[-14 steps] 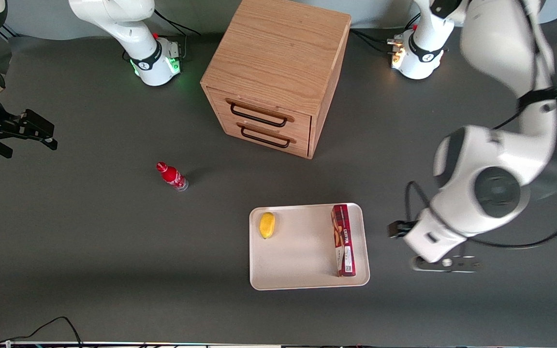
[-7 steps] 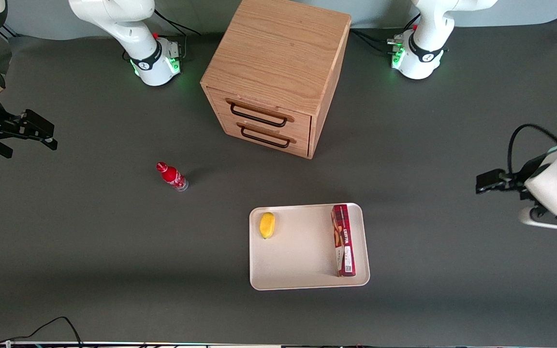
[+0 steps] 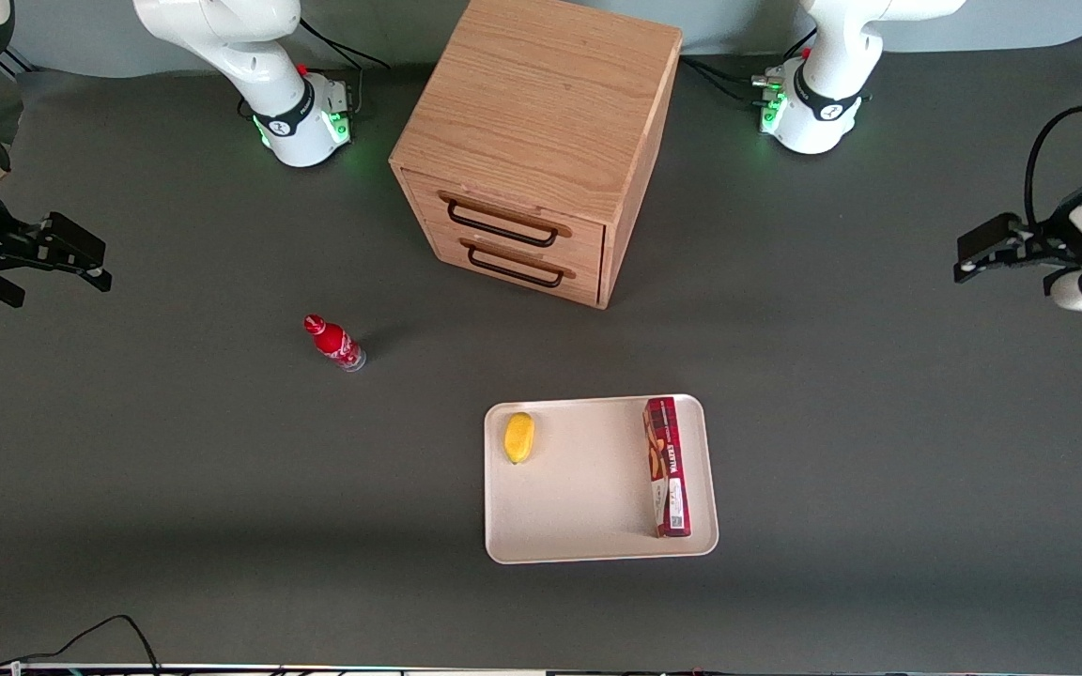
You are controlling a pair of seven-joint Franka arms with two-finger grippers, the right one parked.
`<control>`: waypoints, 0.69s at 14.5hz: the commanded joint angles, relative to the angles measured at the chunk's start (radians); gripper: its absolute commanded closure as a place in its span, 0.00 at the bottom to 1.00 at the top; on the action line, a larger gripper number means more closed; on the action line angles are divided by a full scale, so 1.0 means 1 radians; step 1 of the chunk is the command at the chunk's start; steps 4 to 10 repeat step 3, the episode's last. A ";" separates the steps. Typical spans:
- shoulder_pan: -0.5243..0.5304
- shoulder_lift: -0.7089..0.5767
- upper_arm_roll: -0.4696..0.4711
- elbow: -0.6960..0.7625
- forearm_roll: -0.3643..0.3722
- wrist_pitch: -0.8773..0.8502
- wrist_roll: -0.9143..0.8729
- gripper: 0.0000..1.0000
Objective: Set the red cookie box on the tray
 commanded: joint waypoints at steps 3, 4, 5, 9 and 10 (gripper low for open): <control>-0.005 -0.031 -0.005 -0.033 0.023 0.002 0.029 0.00; -0.005 -0.031 -0.005 -0.033 0.023 0.002 0.029 0.00; -0.005 -0.031 -0.005 -0.033 0.023 0.002 0.029 0.00; -0.005 -0.031 -0.005 -0.033 0.023 0.002 0.029 0.00; -0.005 -0.031 -0.005 -0.033 0.023 0.002 0.029 0.00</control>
